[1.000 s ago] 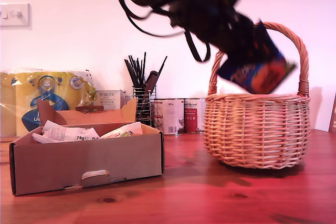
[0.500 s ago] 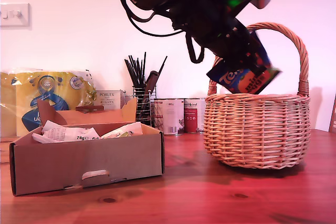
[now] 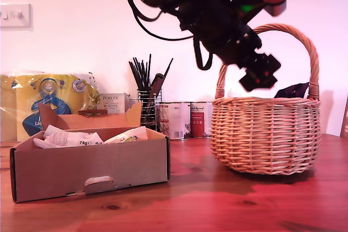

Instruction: Move the bags of Easter eggs from the cardboard box on the left into the woven basket on the right side.

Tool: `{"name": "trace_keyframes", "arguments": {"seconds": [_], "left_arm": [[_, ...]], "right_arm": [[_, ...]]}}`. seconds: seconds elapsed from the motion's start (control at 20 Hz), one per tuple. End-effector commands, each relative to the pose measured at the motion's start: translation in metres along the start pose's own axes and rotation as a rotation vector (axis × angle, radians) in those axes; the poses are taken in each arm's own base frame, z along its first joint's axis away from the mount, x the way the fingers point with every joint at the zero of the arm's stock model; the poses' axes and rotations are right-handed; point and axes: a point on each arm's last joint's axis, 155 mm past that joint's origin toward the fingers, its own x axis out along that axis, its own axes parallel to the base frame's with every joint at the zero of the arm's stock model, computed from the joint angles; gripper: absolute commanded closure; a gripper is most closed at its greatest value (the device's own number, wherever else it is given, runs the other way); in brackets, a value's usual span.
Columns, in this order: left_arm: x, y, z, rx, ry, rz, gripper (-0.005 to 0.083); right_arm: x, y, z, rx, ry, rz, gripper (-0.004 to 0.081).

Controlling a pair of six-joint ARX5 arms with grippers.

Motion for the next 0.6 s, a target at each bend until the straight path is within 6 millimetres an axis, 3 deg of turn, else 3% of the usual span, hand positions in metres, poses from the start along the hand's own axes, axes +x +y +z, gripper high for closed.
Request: {"name": "trace_keyframes", "arguments": {"seconds": [0.0,0.1,0.15,0.35,0.55], "left_arm": [[-0.024,0.016,0.02,-0.082,-0.021,0.006,0.0478],[-0.046,0.022,0.021,-0.169,-0.003,-0.043,0.0748],[-0.056,0.026,0.022,-0.223,0.0,-0.071,0.079],[-0.095,0.033,-0.003,-0.415,0.061,-0.205,0.0794],[-0.129,0.048,-0.043,-0.484,0.087,-0.169,0.0794]], "right_arm": [[-0.002,0.001,0.006,-0.02,-0.019,0.0,0.0783],[-0.002,0.001,0.005,-0.04,-0.015,-0.001,0.0783],[-0.002,0.0,0.005,-0.042,-0.012,-0.002,0.0783],[-0.001,0.0,-0.001,-0.106,0.011,-0.001,0.0783],[0.004,-0.001,-0.012,-0.133,0.062,0.007,0.0783]]}}
